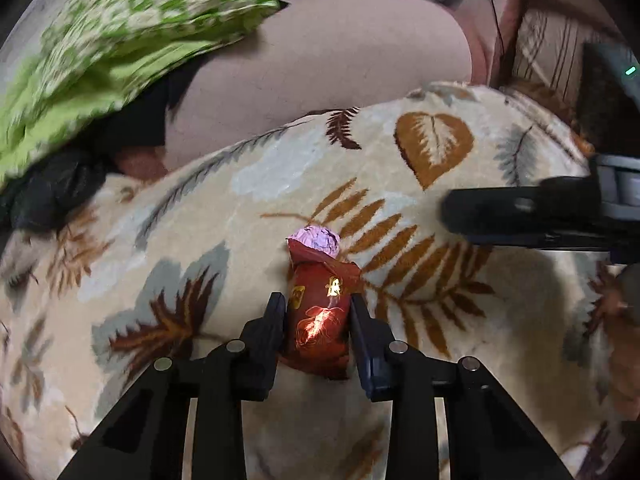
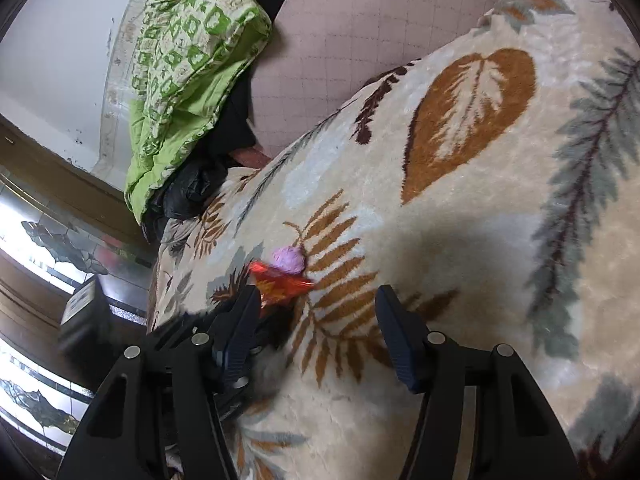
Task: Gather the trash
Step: 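Grasp the red candy wrapper with the left tool while the right tool grasps the purple foil ball, then carry the candy wrapper and foil ball to the red basket and release both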
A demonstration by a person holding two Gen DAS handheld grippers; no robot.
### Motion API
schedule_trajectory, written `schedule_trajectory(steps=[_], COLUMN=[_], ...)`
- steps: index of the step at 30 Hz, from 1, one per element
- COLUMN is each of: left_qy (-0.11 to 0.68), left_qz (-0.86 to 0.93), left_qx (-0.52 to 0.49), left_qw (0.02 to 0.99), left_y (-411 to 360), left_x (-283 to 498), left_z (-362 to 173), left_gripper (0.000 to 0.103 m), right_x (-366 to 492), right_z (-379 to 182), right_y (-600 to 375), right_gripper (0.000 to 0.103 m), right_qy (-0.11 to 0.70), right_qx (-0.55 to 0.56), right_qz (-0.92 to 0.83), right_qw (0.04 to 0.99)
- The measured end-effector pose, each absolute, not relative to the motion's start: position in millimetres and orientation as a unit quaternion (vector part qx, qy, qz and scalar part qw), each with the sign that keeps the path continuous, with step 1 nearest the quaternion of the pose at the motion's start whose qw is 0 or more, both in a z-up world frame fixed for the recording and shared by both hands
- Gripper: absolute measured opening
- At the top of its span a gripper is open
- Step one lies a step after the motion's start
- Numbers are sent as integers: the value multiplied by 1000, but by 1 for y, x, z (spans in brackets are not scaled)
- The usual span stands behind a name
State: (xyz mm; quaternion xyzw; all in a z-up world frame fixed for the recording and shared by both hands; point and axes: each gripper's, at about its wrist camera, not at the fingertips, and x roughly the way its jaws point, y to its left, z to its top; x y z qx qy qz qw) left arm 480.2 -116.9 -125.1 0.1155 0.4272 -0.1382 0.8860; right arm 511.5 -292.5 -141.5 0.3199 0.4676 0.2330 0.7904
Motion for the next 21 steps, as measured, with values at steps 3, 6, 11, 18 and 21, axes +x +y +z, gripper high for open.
schedule_trajectory(steps=[3, 6, 11, 18, 21], left_qy=[435, 443, 454, 450, 448], left_qz=[-145, -150, -145, -147, -149], left_qx=[64, -1, -61, -75, -98], left_qw=[887, 884, 877, 878, 876], left_y=[-91, -60, -22, -9, -4], left_x=[472, 462, 440, 403, 383], left_z=[-121, -115, -111, -98, -84], left_gripper=[31, 30, 30, 30, 29], right_x=[522, 532, 551, 533, 493], right_z=[-144, -145, -152, -140, -105], right_y=[-276, -253, -217, -215, -224], right_gripper=[59, 59, 31, 22, 22], right_qy=[475, 482, 501, 481, 452], right_qx=[317, 299, 246, 247, 246], right_qz=[239, 236, 200, 183, 204], right_qw=[786, 789, 805, 821, 833])
